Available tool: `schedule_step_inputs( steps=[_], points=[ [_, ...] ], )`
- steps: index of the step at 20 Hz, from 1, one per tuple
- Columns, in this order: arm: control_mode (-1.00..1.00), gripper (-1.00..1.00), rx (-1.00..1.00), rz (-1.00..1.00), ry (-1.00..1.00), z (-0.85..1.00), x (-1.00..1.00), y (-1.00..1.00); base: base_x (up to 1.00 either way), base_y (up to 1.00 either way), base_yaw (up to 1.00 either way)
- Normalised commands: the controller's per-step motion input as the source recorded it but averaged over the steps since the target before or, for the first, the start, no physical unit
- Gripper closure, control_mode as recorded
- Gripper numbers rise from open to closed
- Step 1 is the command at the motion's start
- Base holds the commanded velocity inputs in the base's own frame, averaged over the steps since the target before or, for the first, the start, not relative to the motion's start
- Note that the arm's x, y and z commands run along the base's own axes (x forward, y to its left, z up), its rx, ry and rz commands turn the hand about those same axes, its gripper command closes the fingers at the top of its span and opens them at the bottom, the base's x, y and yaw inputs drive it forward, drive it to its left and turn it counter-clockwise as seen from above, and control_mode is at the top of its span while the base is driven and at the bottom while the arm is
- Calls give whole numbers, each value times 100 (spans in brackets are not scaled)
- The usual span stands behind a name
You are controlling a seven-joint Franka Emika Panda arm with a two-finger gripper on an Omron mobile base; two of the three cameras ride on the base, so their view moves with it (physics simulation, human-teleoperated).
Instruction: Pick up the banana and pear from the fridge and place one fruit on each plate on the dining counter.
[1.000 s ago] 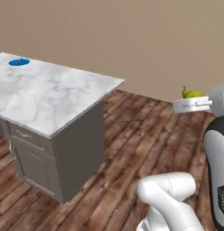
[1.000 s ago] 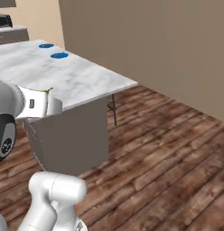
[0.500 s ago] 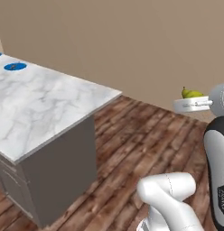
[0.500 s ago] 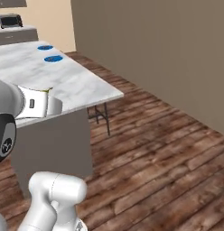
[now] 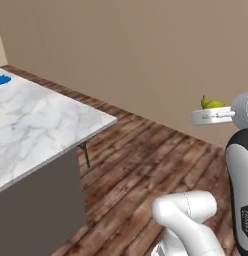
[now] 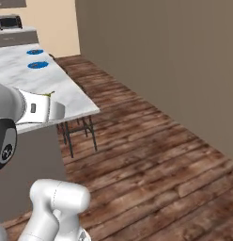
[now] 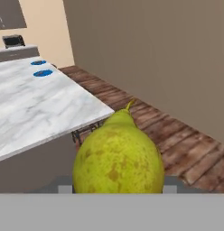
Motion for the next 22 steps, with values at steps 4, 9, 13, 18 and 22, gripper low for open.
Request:
schedule_step_inputs(
  steps=[4, 9, 13, 18, 22],
  points=[
    [100, 100, 0, 0, 0, 0, 0, 0, 100, -100, 27],
    [100, 100, 0, 0, 0, 0, 0, 0, 100, -100, 33],
    [100, 100, 0, 0, 0, 0, 0, 0, 100, -100, 41],
    [100, 100, 0, 0, 0, 0, 0, 0, 100, -100, 38],
    [100, 100, 0, 0, 0, 0, 0, 0, 100, -100, 40]
  ],
)
